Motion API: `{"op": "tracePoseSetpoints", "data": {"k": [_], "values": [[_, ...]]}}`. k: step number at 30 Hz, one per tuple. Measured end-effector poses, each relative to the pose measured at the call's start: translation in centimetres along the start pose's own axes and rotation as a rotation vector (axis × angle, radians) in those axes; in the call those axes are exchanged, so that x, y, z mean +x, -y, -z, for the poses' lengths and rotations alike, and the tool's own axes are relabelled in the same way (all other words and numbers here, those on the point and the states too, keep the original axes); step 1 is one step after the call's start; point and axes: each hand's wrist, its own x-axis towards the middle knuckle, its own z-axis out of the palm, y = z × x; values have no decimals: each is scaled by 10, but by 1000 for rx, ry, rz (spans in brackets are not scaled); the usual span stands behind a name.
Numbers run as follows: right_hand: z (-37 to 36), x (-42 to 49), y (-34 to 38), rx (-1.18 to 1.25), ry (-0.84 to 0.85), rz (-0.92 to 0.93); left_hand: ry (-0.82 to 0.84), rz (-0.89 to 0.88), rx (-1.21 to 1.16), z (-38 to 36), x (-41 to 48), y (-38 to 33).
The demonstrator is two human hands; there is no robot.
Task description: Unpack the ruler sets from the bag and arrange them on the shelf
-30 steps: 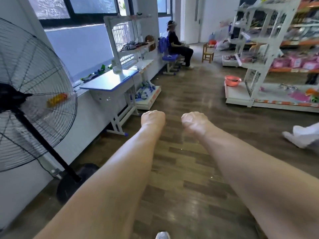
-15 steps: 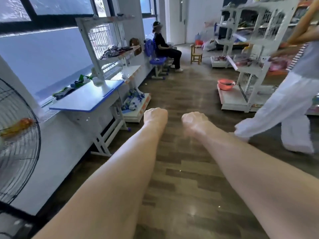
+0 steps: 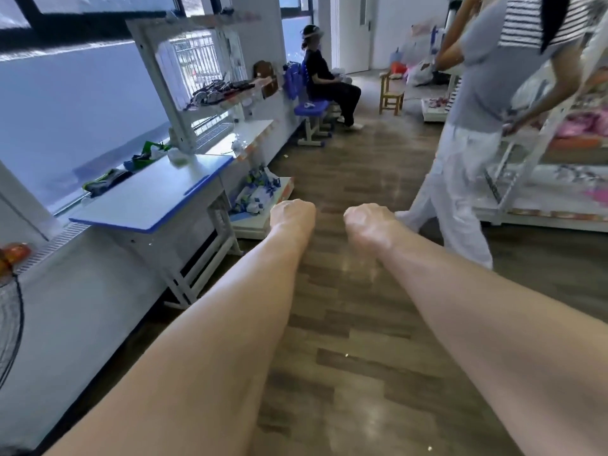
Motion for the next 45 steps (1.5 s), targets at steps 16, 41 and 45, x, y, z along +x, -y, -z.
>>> {"op": "tracePoseSetpoints", "data": {"k": [16, 41, 45], "values": [[11, 190, -107, 34, -19, -56, -33, -62, -25, 3, 203, -55], [78, 545, -204, -23, -42, -203, -43, -225, 26, 17, 621, -72], [76, 605, -249, -26, -38, -222, -56, -262, 2, 14, 683, -101]]}}
